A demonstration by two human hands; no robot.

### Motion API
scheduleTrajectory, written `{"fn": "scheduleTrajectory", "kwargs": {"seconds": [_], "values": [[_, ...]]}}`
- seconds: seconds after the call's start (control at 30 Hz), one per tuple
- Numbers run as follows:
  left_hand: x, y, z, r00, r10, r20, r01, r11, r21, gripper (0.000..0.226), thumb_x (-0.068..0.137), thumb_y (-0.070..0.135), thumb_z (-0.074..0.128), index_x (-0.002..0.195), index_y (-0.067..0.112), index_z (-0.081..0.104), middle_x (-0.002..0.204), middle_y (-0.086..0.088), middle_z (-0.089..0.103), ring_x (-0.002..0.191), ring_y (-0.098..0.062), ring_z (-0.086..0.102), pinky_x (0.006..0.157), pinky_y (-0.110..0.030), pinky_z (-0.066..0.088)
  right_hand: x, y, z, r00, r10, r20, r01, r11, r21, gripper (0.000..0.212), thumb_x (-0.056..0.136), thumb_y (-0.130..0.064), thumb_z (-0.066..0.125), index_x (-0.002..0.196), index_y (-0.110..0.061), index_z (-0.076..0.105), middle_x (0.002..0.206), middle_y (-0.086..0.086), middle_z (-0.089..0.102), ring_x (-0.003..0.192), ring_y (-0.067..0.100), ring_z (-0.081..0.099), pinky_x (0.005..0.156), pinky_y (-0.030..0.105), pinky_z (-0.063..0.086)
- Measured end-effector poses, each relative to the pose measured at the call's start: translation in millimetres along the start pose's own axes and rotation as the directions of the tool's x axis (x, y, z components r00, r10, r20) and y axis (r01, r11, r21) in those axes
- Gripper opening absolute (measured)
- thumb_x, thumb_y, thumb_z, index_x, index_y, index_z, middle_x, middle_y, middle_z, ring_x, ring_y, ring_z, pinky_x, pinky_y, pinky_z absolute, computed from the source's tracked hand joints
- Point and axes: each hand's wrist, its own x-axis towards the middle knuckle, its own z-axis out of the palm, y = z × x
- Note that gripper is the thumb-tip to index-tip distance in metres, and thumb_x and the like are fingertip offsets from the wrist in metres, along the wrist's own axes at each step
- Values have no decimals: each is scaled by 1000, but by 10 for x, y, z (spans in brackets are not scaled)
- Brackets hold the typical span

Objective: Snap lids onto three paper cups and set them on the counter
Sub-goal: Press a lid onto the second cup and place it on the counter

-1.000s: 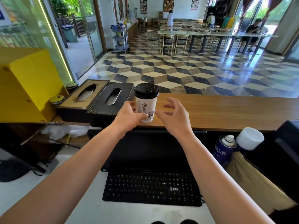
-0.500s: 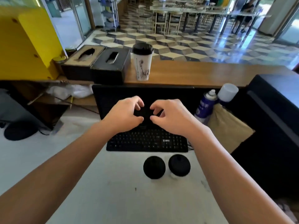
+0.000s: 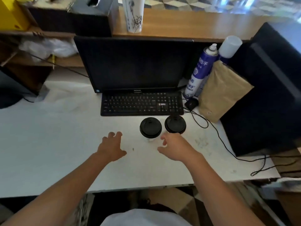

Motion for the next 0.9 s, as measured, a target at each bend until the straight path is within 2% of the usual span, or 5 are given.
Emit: {"fn": "scheduleTrajectory", "kwargs": {"seconds": [0.2, 0.37, 0.5, 0.67, 0.9], "values": [[53, -250, 582, 993, -105, 48, 102, 992, 74, 125, 73, 83, 58, 156, 33, -20, 166, -11, -25, 150, -51, -11, 118, -67, 14, 248, 150, 508, 986, 134, 98, -154, 962, 226, 86, 95, -42, 70, 161, -10, 26, 153, 10, 49, 139, 28, 49, 106, 35, 44], [91, -422, 872, 989, -134, 58, 126, 984, 125, 134, 47, 108, 24, 139, 39, -47, 159, -8, -41, 142, -59, -26, 112, -76, 2, 471, 174, 795, 969, 240, -53, -190, 868, 458, 74, 92, -31, 77, 152, -12, 38, 147, 9, 54, 130, 27, 56, 100, 35, 49], [139, -488, 948, 983, -133, 128, 118, 986, 120, 135, 31, 109, -1, 135, 40, -51, 145, -6, -59, 133, -56, -43, 108, -78, -9, 621, 101, 905, 951, 292, -103, -174, 781, 600, 93, 85, -27, 84, 159, -16, 28, 149, 8, 49, 133, 28, 53, 103, 35, 47], [177, -517, 925, 978, -117, 171, 105, 991, 80, 137, 26, 109, 2, 132, 42, -53, 139, -3, -64, 115, -49, -61, 105, -78, -15, 794, -65, 930, 931, 334, -148, -103, 628, 772, 103, 75, -15, 92, 157, -18, 29, 152, 4, 49, 137, 25, 51, 115, 45, 44], [174, -542, 924, 976, -96, 196, 91, 995, 36, 140, 26, 110, 10, 133, 44, -51, 139, -2, -64, 120, -50, -57, 103, -77, -20, 943, -205, 945, 911, 351, -218, -13, 551, 834, 95, 71, -3, 92, 149, -17, 40, 141, 3, 56, 129, 18, 53, 113, 33, 42]]}}
